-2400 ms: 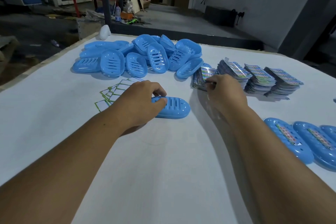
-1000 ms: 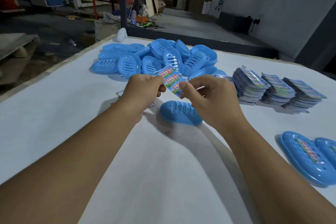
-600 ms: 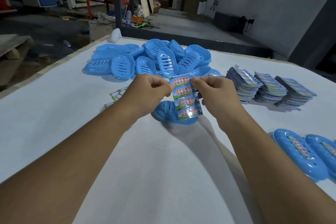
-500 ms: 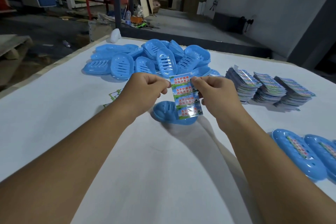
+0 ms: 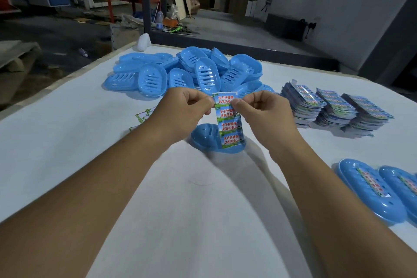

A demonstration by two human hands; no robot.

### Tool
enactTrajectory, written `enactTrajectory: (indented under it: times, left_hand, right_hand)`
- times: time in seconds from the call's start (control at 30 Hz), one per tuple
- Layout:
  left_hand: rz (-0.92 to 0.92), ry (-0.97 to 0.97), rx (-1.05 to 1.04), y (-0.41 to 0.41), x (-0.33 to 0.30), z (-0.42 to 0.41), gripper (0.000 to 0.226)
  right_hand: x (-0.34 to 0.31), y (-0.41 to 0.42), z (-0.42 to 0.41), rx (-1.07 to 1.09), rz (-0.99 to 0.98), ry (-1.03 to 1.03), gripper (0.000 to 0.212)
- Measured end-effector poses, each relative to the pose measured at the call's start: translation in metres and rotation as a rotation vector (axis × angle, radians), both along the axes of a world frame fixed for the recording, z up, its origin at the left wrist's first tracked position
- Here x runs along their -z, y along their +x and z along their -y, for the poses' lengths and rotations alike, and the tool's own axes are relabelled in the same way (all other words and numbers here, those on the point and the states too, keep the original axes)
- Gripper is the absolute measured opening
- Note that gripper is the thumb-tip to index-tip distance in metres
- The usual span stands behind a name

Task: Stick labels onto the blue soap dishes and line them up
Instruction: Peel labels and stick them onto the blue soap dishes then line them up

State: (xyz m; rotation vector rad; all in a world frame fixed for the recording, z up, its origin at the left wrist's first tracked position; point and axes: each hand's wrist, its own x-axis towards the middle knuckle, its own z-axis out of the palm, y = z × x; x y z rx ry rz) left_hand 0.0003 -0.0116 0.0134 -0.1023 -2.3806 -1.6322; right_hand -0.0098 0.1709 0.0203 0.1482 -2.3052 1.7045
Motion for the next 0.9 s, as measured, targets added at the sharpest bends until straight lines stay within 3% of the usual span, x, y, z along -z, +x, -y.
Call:
enactTrajectory:
  times: [0.23,0.47,0.67,0.9]
  left_hand:
    - [-0.035,0.005,0.066,0.003,0.001,-0.002,0.02]
    - [-0.055,0.002,0.086,0.005,0.001,-0.004,0.021]
    - [-0.026,-0.029,0.003,0.002,-0.002,-0.002,0.03]
    - [0.116,-0.079,-0.15,-0.003,-0.009,0.006,0.022]
  right_hand:
    - [0.002,0.009,0.008,-0.159,-0.077,0.053,0.018]
    - [-0.002,0.011,0.007,-0.153,-0.075,0.07,0.019]
    - [-0.005,0.009,0.005,-0.139,0.039,-0.039,0.021]
    - [-0.007,0.008,0.0,-0.128,0.169,-0.123,0.016]
